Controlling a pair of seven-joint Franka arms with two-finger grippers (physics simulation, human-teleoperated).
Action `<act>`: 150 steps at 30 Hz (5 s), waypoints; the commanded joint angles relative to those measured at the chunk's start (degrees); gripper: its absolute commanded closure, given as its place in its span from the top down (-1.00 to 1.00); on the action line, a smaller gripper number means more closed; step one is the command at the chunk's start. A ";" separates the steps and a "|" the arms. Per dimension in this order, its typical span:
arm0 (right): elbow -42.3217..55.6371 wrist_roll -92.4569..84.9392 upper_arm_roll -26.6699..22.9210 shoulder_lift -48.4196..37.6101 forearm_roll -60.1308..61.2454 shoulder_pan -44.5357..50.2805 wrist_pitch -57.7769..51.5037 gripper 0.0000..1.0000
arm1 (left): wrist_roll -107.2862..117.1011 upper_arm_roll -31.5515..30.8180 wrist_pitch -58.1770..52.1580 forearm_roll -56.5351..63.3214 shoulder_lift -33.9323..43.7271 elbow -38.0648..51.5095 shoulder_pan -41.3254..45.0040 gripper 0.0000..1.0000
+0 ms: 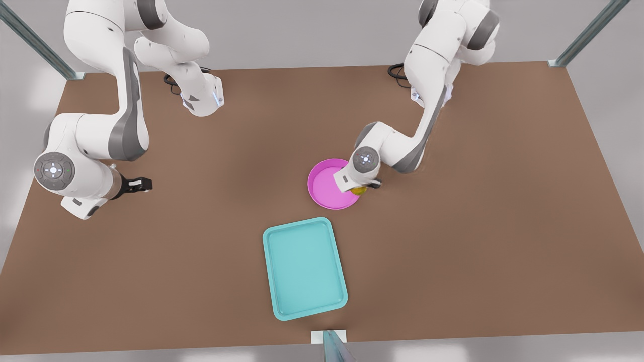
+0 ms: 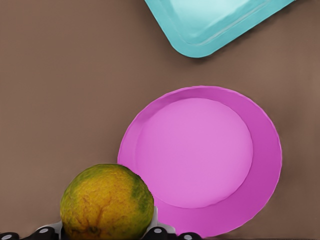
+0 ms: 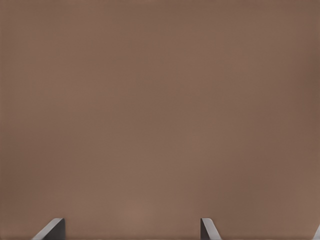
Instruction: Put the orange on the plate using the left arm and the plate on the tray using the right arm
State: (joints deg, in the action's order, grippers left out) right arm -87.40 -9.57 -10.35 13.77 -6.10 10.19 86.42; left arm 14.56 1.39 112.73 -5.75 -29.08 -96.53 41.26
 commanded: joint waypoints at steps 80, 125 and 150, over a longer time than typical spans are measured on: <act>-13.59 -11.79 7.18 27.63 60.15 30.24 35.66 -0.36 | -1.81 -2.71 -42.06 4.60 21.26 17.86 -33.26 1.00; 11.11 19.76 3.84 34.48 59.89 12.84 34.95 -0.57 | -14.29 2.30 -44.52 4.08 20.73 21.38 -33.88 1.00; 9.35 7.19 4.11 -6.74 -1.02 -4.39 -10.57 1.00 | -14.38 3.35 -45.58 4.08 21.17 20.68 -33.79 1.00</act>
State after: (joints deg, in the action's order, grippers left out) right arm -78.20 3.71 -6.28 9.45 0.72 5.47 92.44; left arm 1.42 4.58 67.81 -1.67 -8.00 -75.81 7.58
